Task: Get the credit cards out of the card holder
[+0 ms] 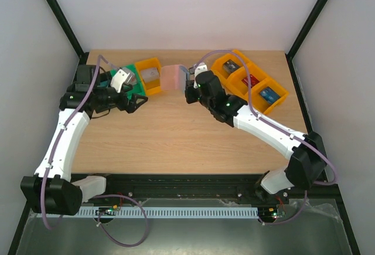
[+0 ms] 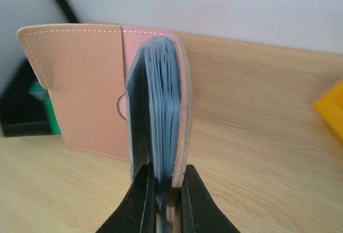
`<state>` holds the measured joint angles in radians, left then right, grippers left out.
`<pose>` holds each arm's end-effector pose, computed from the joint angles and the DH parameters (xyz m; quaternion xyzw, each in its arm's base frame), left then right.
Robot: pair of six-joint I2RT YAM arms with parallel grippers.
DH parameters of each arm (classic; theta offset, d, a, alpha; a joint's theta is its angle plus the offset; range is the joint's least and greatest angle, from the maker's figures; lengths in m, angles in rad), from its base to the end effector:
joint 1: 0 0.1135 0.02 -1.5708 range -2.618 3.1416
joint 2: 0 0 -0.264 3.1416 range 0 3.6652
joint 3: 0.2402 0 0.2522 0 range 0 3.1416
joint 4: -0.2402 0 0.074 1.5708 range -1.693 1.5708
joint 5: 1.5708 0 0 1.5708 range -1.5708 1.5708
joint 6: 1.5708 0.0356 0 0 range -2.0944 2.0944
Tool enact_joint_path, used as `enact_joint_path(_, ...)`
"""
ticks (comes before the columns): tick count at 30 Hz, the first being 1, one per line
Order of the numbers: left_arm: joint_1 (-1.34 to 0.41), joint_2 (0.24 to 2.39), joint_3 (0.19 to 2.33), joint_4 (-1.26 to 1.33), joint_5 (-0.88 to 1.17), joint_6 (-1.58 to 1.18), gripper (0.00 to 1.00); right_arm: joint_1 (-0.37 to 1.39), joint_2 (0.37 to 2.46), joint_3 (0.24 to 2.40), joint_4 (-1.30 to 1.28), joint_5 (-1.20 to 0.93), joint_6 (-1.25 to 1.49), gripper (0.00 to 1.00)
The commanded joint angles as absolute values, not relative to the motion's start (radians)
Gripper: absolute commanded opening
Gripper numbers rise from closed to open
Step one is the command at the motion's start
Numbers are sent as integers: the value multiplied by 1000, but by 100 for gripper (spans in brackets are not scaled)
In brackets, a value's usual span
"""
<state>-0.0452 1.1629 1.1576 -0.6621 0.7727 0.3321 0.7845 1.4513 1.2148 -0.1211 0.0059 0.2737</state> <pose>0.2373 -0.0356 0.3530 0.3179 0.7878 -0.2777 0.4486 0.2432 0.2424 0.3382 -0.2059 0.7954 0.2857 0.4933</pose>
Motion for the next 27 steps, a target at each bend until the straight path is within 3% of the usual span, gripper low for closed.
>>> enact_joint_path(1,-44,1201,1214,-701,700,363,99,781,1473,1239,-209,314,284,2)
enact_joint_path(11,-153,1361,1418,-1018,501,530,99,779,1433,1139,-128,265,278,2)
enact_joint_path(16,-156,1399,1451,-976,583,462,99,779,1468,1171,-142,214,276,2)
enact_joint_path(27,-197,1422,1439,-741,560,140,100,779,1548,1245,-87,79,374,1)
